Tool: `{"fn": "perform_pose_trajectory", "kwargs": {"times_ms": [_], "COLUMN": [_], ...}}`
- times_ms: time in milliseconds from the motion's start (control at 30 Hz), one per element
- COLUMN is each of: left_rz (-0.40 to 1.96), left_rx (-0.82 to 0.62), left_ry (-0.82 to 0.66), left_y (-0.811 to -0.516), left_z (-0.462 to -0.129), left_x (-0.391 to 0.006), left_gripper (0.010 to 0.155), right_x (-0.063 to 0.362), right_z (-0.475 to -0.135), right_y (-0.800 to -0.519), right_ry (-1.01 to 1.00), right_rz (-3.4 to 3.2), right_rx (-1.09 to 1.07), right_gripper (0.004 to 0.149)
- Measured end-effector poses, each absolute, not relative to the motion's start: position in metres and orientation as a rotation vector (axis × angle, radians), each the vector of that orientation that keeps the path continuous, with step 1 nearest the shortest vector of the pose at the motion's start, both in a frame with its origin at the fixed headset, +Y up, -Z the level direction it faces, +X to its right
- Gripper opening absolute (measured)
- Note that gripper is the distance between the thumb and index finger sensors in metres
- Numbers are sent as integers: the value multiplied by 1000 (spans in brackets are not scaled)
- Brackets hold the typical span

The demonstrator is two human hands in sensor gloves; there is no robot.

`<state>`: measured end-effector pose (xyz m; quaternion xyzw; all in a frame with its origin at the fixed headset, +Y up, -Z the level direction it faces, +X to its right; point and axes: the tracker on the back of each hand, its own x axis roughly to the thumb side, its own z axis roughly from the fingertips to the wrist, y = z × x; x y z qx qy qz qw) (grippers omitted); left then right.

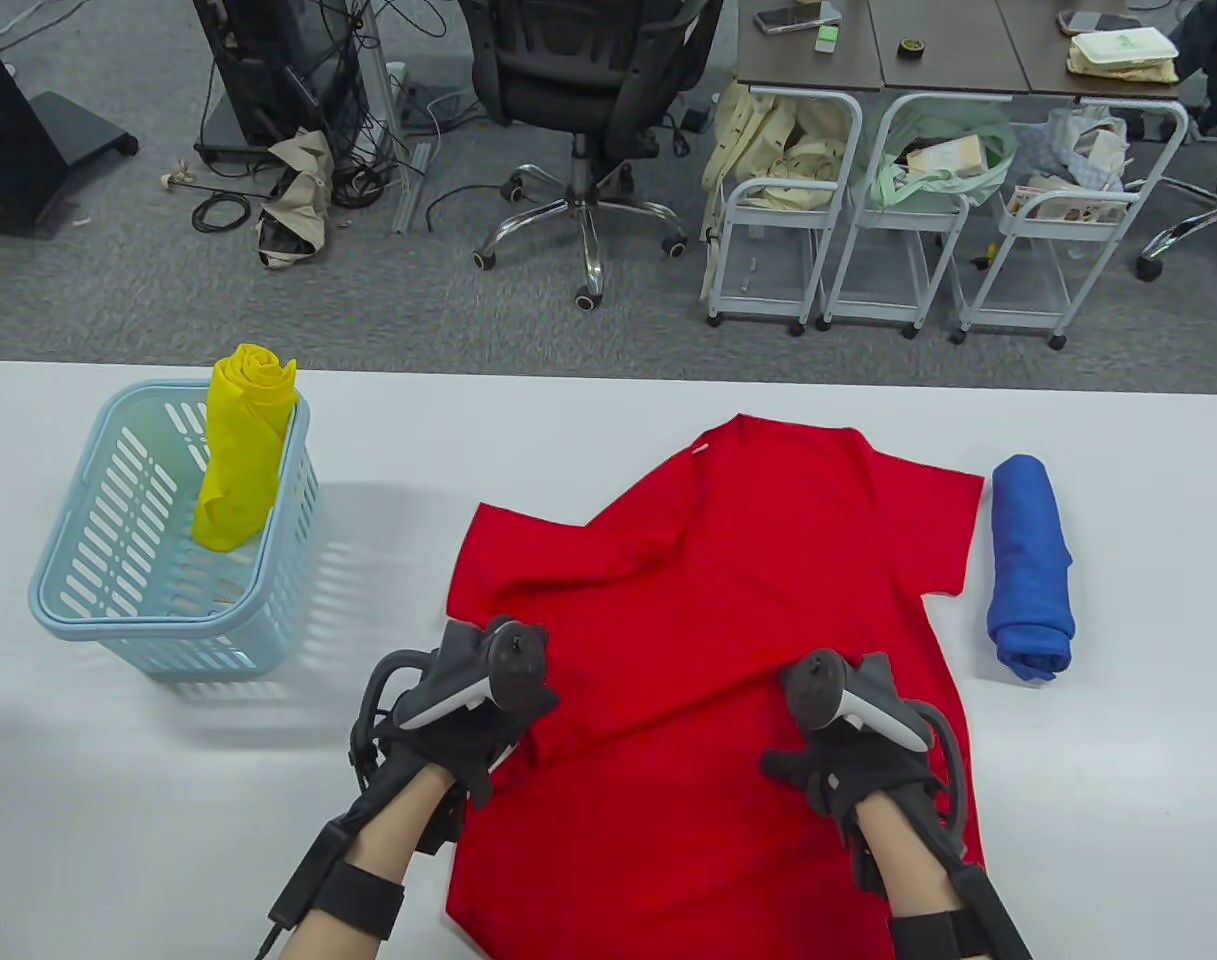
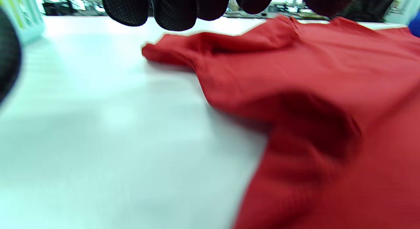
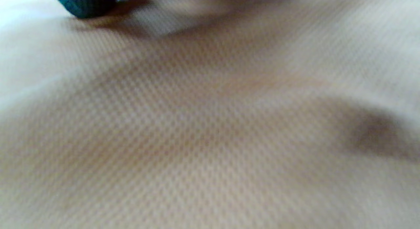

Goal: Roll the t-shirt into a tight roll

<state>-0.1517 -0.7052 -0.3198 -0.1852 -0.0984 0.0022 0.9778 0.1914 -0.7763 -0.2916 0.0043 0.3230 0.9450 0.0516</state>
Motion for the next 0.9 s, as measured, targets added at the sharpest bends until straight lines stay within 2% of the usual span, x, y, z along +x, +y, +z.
{"fn": "perform_pose_trajectory", "kwargs": {"times_ms": [100, 200, 367, 500, 567, 600, 700, 800, 900], "left_rz": [-7, 55, 10, 2, -42, -96, -82, 33, 67], "left_rx": [-377, -438, -588, -706, -690, -647, -670, -628, -532], "left_ry": [-117, -75, -83, 3, 116, 217, 310, 287, 141], "left_y": [-688, -688, -722, -765, -775, -777, -777, -770, -759], "left_z": [-346, -374, -412, -441, -454, -463, -476, -478, -463], "left_x": [-162, -169, -161, -171, -182, -191, -204, -201, -185], "left_gripper": [65, 62, 62, 69, 74, 76, 80, 81, 80], "right_x": [192, 192, 192, 193, 194, 194, 193, 192, 197], "right_z": [-292, -291, -292, -290, -290, -289, -290, -291, -291], "right_y": [-777, -777, -777, -776, -776, -775, -776, -774, -767], "right_ry": [984, 985, 985, 991, 982, 978, 982, 963, 913], "right_rz": [2871, 2867, 2867, 2872, 2872, 2878, 2878, 2887, 2897], "right_rx": [14, 12, 6, 5, -2, -4, 1, 3, -12], "right_gripper": [89, 89, 89, 90, 89, 89, 89, 89, 89]}}
